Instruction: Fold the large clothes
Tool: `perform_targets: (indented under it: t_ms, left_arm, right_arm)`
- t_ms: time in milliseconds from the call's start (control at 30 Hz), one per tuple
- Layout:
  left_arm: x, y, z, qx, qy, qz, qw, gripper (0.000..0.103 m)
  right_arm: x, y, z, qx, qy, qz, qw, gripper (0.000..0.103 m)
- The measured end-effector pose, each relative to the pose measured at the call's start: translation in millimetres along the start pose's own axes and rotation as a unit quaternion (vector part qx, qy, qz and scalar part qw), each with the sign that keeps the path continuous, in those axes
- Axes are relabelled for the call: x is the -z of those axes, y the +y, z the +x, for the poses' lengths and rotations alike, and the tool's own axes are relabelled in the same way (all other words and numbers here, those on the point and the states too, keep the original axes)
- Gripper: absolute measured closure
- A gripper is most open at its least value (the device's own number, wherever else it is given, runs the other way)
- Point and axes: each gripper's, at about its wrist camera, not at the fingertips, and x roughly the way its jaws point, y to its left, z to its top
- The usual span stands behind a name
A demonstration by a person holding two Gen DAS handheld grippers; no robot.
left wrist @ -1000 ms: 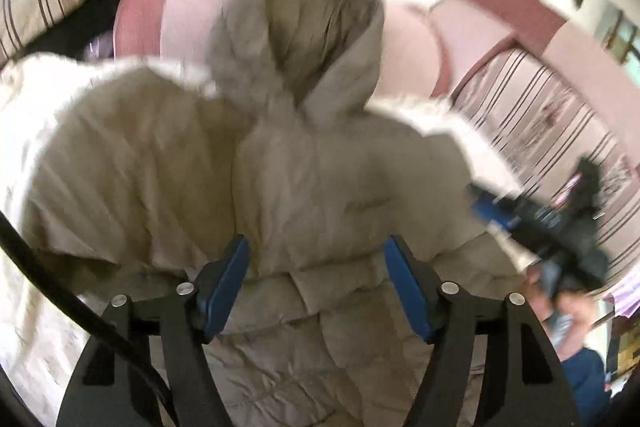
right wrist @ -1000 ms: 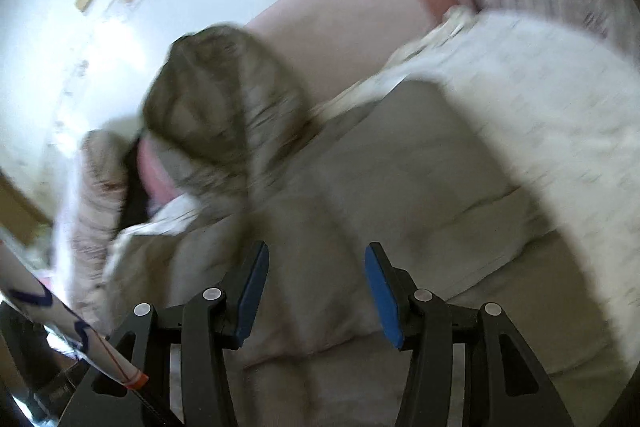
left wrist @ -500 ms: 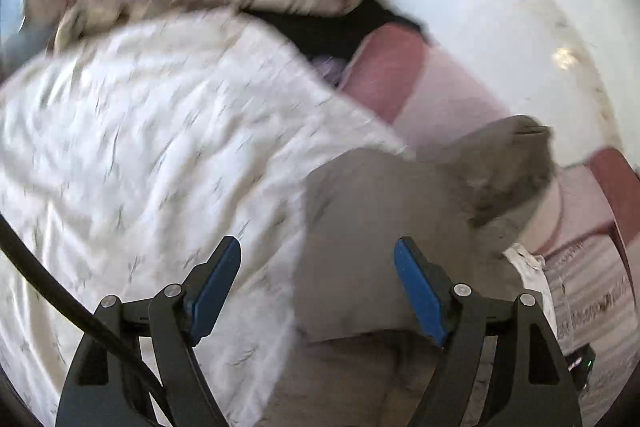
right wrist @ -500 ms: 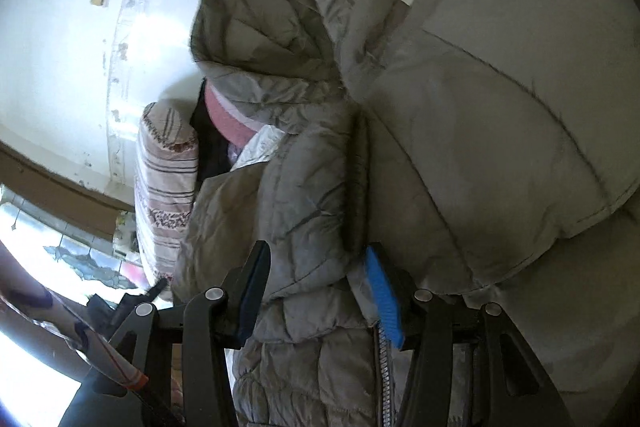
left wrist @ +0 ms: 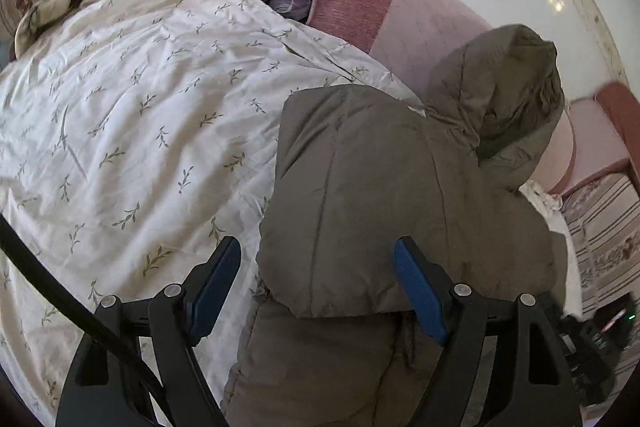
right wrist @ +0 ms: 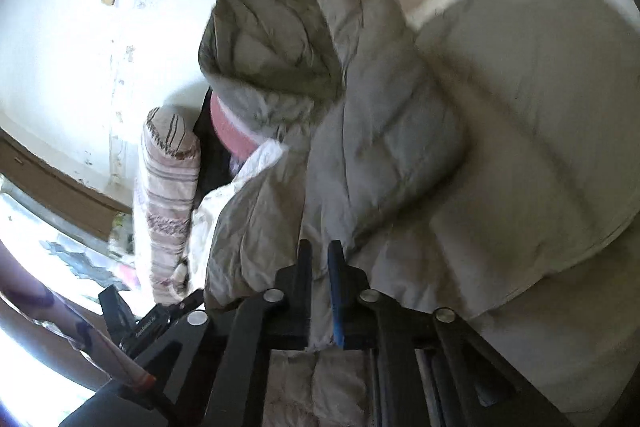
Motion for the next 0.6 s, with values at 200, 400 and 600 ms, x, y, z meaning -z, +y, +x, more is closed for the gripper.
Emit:
perform_targets:
  t_ms: [200, 400, 600]
  left_arm:
    - [4, -4, 4, 0.000, 0.007, 0.007, 1.0000, 0.025]
    - [3, -2, 2, 0.000, 0.007, 0.002, 1.0000, 0.025]
    - [4, -3, 6, -0.001, 0.012, 0.003, 0.9999, 0.025]
  right_arm:
    - [-15, -26, -10, 0.033, -0.021, 0.049, 0.998, 0.090]
    - [-25, -59, -15, 0.004, -0.043, 0.118, 0.992, 0.064]
    - [-32, -61, -6, -0.005, -0.045, 0.111, 0.993, 0.064]
